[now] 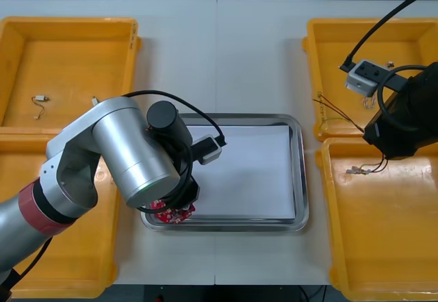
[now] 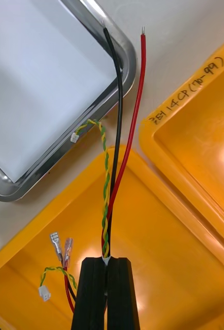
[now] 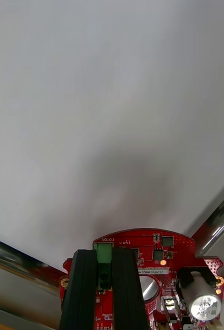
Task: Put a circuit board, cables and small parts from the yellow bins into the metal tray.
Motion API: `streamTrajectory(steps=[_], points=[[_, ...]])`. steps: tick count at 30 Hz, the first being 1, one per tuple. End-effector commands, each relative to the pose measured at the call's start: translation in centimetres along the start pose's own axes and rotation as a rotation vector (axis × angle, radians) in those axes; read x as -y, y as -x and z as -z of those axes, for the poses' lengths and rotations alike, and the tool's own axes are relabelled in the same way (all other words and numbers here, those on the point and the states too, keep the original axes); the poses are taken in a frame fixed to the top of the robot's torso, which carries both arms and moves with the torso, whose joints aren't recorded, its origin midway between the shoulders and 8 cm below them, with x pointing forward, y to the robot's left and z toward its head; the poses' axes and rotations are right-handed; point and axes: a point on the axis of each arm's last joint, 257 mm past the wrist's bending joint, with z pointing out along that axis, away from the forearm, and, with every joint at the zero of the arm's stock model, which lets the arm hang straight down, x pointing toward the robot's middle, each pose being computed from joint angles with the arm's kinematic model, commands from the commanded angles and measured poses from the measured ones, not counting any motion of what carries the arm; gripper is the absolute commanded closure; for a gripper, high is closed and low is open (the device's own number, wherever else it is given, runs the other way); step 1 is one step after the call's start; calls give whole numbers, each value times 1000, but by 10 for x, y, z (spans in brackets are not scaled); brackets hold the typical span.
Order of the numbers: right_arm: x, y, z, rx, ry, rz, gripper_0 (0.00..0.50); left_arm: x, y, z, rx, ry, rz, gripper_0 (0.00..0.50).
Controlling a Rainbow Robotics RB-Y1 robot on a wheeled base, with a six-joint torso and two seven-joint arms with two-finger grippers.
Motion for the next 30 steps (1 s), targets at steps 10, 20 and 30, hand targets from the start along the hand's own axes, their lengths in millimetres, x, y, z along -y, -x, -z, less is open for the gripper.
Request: streamTrajectory(steps=[10, 20, 30], points=[[-6, 10, 7, -28, -45, 98, 500, 2, 27, -2, 53, 8, 68, 500], [-4, 10, 7, -31, -55, 101, 500, 4, 26, -3, 52, 8, 71, 500], [-3, 9, 6, -33, -59, 98, 500, 4, 25, -5, 50, 7, 89, 308]])
